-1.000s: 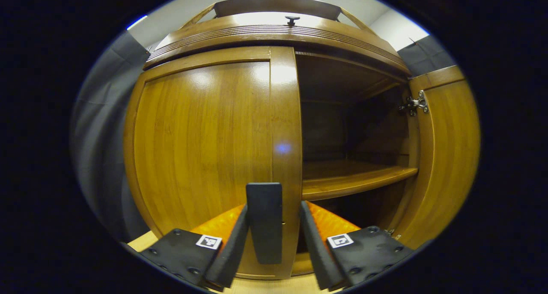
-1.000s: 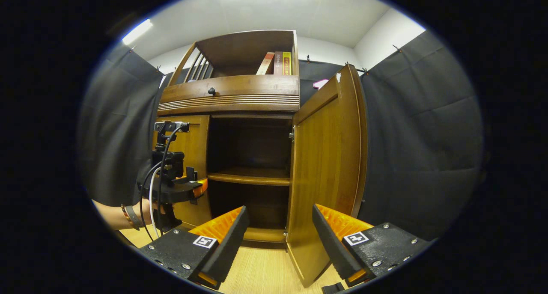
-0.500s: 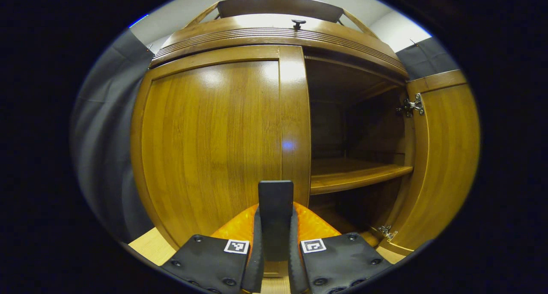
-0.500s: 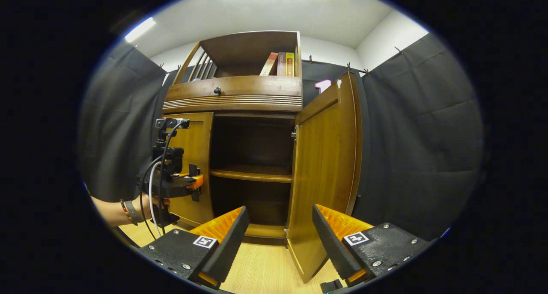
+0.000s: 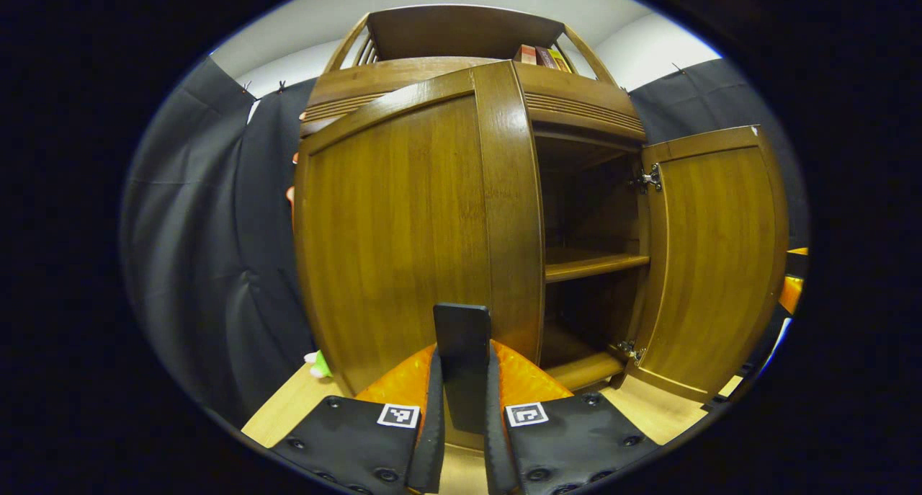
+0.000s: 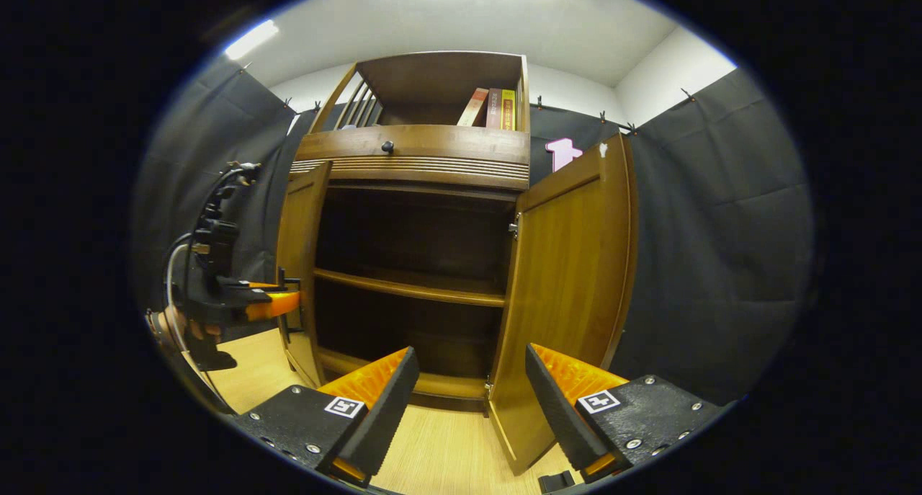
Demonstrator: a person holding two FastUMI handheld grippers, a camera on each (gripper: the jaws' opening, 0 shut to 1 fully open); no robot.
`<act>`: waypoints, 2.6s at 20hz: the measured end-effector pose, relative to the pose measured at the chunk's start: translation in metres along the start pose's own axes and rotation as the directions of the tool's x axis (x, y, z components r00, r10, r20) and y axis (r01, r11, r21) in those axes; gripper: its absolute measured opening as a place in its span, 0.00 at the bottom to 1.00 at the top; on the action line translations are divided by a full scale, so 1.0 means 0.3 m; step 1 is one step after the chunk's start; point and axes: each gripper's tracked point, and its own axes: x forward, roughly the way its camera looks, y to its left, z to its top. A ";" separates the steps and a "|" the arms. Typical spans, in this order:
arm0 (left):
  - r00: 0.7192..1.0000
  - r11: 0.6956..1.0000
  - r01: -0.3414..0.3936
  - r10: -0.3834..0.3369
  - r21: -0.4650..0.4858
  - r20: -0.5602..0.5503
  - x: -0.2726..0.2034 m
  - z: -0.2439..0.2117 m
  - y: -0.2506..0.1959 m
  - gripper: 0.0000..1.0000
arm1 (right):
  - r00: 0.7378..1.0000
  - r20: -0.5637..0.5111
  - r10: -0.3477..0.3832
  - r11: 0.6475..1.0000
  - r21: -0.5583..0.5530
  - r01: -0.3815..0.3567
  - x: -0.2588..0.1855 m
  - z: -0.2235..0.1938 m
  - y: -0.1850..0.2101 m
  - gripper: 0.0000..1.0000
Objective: Open the right door of the double-door shoe cabinet with the right hand, and open the left door with the left hand.
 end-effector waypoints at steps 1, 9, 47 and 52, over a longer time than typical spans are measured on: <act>1.000 1.000 -0.013 0.013 -0.005 -0.001 -0.039 -0.004 0.028 0.30 | 1.000 0.005 0.010 1.000 0.012 -0.010 0.005 0.006 0.015 0.92; 0.994 0.994 -0.112 0.112 0.016 0.013 -0.253 -0.014 0.289 0.21 | 0.997 0.013 0.079 0.996 0.033 -0.079 0.043 0.033 0.139 0.92; 0.984 0.999 0.030 -0.032 0.017 0.176 -0.615 0.115 0.363 0.13 | 0.997 0.007 0.072 0.997 0.016 -0.072 0.065 0.052 0.206 0.94; 0.980 1.000 0.018 -0.022 0.024 0.196 -0.495 0.180 0.140 0.14 | 0.996 0.020 0.085 0.996 0.038 -0.086 0.014 0.057 0.140 0.89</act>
